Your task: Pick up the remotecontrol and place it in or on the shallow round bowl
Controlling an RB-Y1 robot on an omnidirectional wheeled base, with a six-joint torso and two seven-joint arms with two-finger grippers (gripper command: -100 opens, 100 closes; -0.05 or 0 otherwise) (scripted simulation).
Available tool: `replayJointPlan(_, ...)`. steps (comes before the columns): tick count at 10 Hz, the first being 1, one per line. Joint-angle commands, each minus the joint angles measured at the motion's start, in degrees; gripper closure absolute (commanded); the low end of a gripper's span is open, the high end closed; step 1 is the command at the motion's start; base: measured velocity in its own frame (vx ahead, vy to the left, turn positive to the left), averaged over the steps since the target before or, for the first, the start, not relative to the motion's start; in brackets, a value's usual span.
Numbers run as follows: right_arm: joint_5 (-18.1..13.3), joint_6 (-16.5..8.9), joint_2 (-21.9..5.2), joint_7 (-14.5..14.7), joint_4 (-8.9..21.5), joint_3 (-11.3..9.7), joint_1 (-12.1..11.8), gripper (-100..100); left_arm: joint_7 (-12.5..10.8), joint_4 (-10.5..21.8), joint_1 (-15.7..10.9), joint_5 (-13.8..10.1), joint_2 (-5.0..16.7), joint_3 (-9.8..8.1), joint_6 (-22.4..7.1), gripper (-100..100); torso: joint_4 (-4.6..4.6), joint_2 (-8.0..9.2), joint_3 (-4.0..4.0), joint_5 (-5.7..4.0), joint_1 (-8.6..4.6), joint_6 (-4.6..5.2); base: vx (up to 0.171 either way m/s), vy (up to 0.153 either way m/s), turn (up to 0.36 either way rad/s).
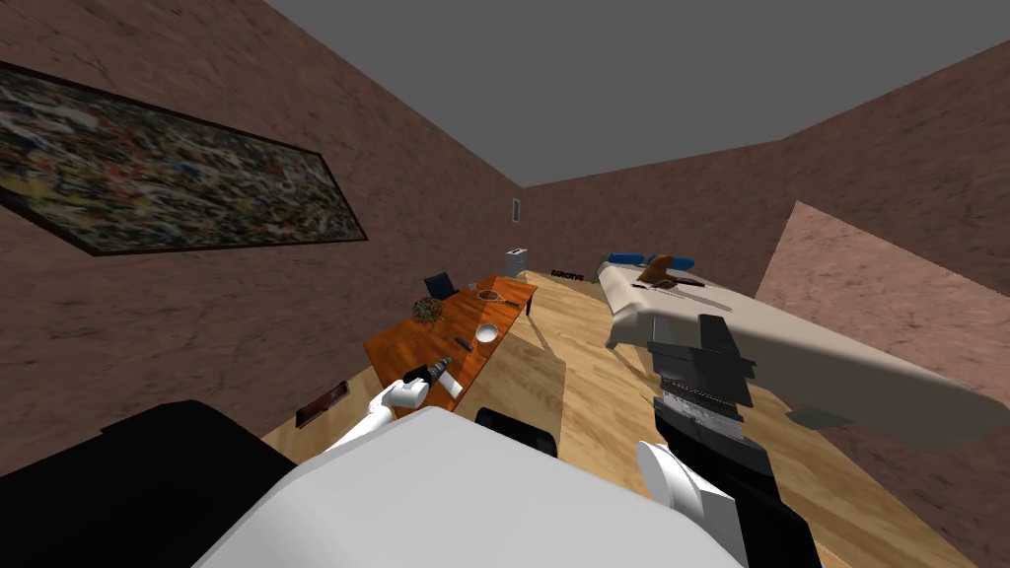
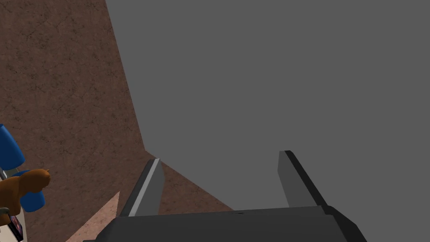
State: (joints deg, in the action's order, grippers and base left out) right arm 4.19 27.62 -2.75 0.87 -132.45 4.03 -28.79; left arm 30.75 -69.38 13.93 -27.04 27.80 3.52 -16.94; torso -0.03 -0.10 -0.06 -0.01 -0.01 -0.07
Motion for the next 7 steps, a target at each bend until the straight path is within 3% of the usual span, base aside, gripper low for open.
replayJointPlan(1,0.00,0.00,0.00,0.00,0.00,0.00,0.00,0,1.31,2.61,-0.28,-1.78,0.20,0.29,-2.86,-100,0.00,0.00,0.00,0.00,0.00,0.00,0.044,0.011,-0.183)
replayJointPlan(2,0.00,0.00,0.00,0.00,0.00,0.00,0.01,0,2.43,4.65,-0.82,-3.68,0.46,0.87,-4.22,-100,0.00,-0.03,-0.01,0.00,0.00,0.03,0.058,0.018,-0.279)
replayJointPlan(4,0.00,0.00,0.00,0.00,0.00,0.00,0.00,0,2.43,5.28,-0.82,-3.68,0.46,0.87,-4.88,-100,-0.01,-0.04,-0.02,0.01,0.04,-0.01,0.028,0.021,-0.029)
replayJointPlan(5,0.00,0.00,0.00,0.00,0.00,0.00,0.00,0,3.49,7.86,-1.35,-5.58,0.68,1.47,-6.83,-100,0.01,0.04,0.02,0.00,0.01,-0.02,0.023,0.010,-0.158)
replayJointPlan(6,0.00,0.00,0.00,0.00,0.00,0.00,0.01,0,3.49,7.86,-1.35,-5.58,0.68,1.47,-6.83,-100,0.01,0.05,0.03,0.00,-0.02,0.02,0.019,0.015,-0.102)
replayJointPlan(7,0.00,0.00,0.00,0.00,0.00,0.00,0.00,0,4.49,9.81,-1.87,-7.46,0.89,2.07,-8.73,-100,0.01,0.06,0.03,-0.01,0.00,-0.01,0.033,0.023,-0.181)
